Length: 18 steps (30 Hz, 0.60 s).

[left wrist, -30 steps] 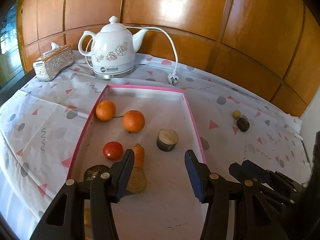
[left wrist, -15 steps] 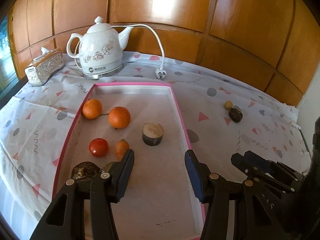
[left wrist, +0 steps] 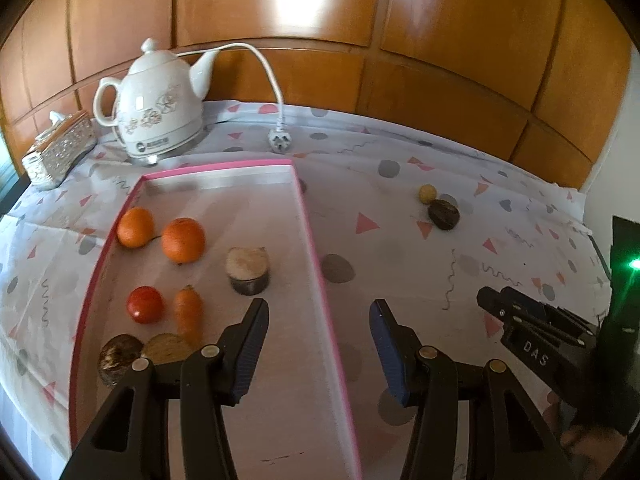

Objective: Organize fruits
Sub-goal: 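Grasp the dark round fruit with the right gripper while the left moves toward the yellow potato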

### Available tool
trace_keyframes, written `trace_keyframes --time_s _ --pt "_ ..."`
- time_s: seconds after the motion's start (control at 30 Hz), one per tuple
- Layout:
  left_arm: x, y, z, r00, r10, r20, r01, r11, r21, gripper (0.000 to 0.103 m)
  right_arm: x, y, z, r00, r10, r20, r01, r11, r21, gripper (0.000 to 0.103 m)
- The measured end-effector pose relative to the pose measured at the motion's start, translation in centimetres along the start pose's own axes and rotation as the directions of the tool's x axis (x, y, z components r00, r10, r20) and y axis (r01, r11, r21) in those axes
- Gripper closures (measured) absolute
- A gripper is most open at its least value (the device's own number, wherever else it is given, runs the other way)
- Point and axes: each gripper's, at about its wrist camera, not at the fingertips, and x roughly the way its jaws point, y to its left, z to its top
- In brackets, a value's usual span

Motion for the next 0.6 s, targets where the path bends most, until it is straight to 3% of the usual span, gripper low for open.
trace_keyframes --time_s 0.6 --pt "5.0 -4.7 3.9 0.999 -0.032 -0.041 0.033 0.999 0.026 0.050 2.4 -2.5 3.5 0.999 -0.031 0.013 0.031 0.999 0.016 0.071"
